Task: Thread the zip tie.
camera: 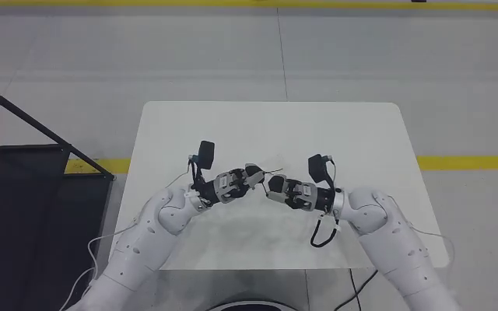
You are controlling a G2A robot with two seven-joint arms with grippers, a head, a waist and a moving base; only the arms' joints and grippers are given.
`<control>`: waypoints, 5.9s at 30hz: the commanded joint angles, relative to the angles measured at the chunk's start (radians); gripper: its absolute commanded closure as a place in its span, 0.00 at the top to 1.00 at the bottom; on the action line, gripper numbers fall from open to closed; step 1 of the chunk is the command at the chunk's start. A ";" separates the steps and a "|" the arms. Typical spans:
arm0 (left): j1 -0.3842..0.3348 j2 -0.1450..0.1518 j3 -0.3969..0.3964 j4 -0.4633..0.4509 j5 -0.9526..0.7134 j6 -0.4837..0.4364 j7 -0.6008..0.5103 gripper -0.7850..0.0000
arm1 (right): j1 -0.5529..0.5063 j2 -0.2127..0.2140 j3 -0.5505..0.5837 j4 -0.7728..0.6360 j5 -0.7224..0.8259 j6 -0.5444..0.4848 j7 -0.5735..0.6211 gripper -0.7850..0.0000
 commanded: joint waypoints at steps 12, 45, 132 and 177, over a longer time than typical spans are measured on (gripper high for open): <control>-0.008 0.010 0.018 0.011 0.004 0.000 0.033 0.00 | -0.015 0.002 -0.008 -0.064 -0.062 0.049 -0.009 0.20; 0.020 0.018 -0.001 0.030 -0.064 0.054 0.028 1.00 | -0.444 -0.004 0.003 -0.669 -0.931 1.137 -0.334 0.00; -0.003 -0.095 0.089 0.032 -0.234 0.283 -0.011 0.29 | -0.384 -0.309 -0.252 -0.467 -1.917 1.634 0.038 0.00; 0.005 -0.090 -0.021 0.057 -0.090 0.087 -0.073 0.00 | -0.553 -0.312 0.143 -0.598 -1.252 0.994 -0.232 1.00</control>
